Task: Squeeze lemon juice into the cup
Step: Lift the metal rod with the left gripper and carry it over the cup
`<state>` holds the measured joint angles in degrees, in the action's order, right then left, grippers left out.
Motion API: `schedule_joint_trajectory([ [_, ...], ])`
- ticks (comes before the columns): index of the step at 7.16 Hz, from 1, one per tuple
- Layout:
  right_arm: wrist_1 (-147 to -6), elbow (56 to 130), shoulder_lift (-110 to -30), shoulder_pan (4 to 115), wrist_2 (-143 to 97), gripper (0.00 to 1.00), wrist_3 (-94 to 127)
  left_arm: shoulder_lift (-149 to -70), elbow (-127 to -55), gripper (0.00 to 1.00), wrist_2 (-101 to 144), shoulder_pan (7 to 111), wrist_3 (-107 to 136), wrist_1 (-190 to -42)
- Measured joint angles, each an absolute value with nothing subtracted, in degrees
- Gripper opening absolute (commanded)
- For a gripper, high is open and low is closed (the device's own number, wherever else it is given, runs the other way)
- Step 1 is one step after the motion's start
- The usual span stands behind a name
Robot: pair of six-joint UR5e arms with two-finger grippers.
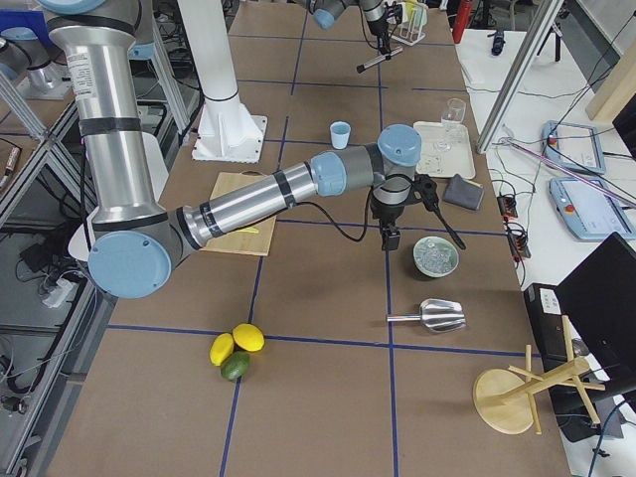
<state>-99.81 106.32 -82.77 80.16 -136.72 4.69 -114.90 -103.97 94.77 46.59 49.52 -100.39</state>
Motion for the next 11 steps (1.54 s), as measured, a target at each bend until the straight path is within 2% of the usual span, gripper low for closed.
schedule_joint_trajectory([
  [3, -99.61, 104.76, -89.05, 83.05, -135.48, 1.00, 4.30, -116.38, -104.24, 0.00, 85.81, 40.73, 44.15, -112.70],
  [7, -99.56, 103.33, -91.45, 88.71, -135.15, 1.00, 3.79, -115.70, -105.43, 0.00, 77.73, 39.18, 46.37, -132.29],
  [11, -99.50, 103.27, -92.76, 91.00, -135.65, 1.00, 1.46, -118.33, -107.16, 0.00, 66.79, 29.47, 46.64, -136.19],
])
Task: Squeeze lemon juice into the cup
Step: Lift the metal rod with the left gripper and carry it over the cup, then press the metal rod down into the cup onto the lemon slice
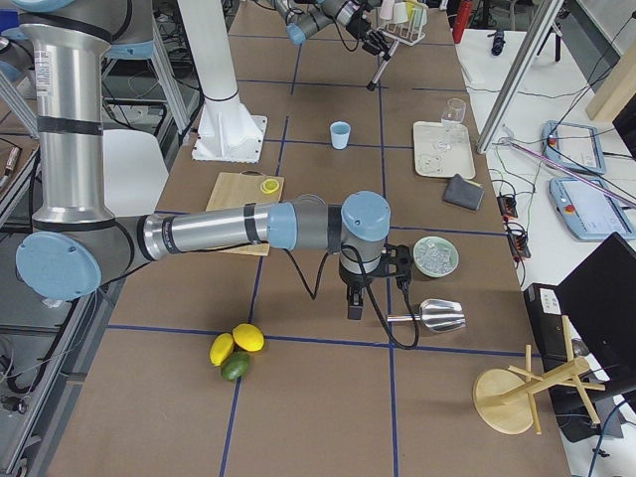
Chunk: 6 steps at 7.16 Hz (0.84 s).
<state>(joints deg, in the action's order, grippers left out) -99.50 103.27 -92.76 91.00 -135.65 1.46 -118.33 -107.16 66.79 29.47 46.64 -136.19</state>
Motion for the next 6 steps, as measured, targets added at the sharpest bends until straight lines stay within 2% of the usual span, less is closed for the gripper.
schedule_joint_trajectory([
  [2, -99.49, 103.21, -92.86, 91.09, -135.72, 1.00, -0.11, -119.15, -106.22, 0.00, 55.71, 22.20, 46.34, -142.43],
  [6, -99.51, 103.37, -92.75, 91.06, -135.70, 1.00, -1.76, -119.72, -102.77, 0.00, 45.11, 16.91, 44.72, -148.63],
])
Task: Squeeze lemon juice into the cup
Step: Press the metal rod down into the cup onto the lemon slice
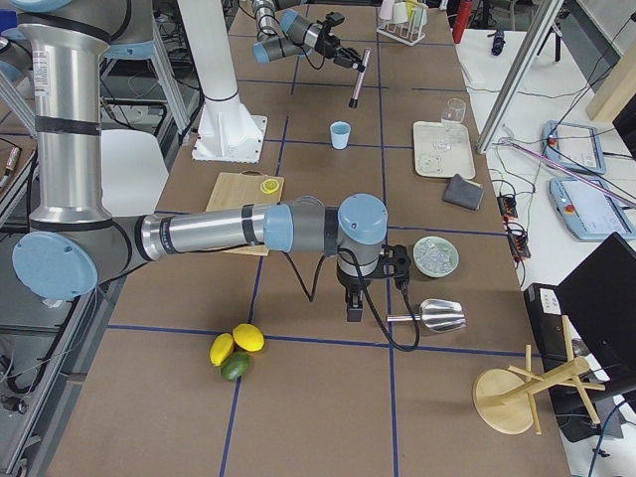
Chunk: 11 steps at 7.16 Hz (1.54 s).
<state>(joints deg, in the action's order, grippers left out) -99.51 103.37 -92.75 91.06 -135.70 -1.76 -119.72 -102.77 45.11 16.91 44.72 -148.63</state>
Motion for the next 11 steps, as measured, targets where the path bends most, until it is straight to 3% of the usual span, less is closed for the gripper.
schedule_joint_trajectory([
  [11, -99.58, 103.84, -92.74, 91.05, -135.79, 1.00, -1.52, -124.98, -91.12, 0.00, 36.79, 9.72, 36.73, -152.07],
])
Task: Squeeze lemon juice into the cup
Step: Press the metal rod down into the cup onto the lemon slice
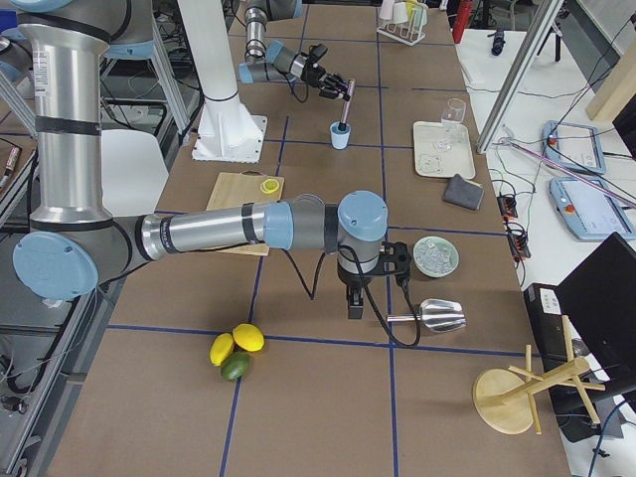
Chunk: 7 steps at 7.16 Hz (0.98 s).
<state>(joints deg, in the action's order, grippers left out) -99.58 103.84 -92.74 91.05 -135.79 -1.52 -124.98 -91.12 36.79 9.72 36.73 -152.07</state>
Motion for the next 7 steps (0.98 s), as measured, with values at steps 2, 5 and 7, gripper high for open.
schedule_joint_trajectory([
  [2, -99.56, 103.87, -92.78, 91.06, -135.79, 1.00, -1.56, -124.98, -87.55, 0.00, 36.87, 9.02, 36.76, -155.28],
  [5, -99.57, 103.82, -92.51, 91.06, -135.79, 1.00, -1.58, -125.07, -86.47, 0.00, 37.26, 8.65, 36.81, -156.48],
  [7, -99.58, 103.85, -92.25, 91.06, -135.79, 1.00, -1.58, -125.04, -88.38, 0.00, 37.53, 8.66, 35.59, -156.53],
])
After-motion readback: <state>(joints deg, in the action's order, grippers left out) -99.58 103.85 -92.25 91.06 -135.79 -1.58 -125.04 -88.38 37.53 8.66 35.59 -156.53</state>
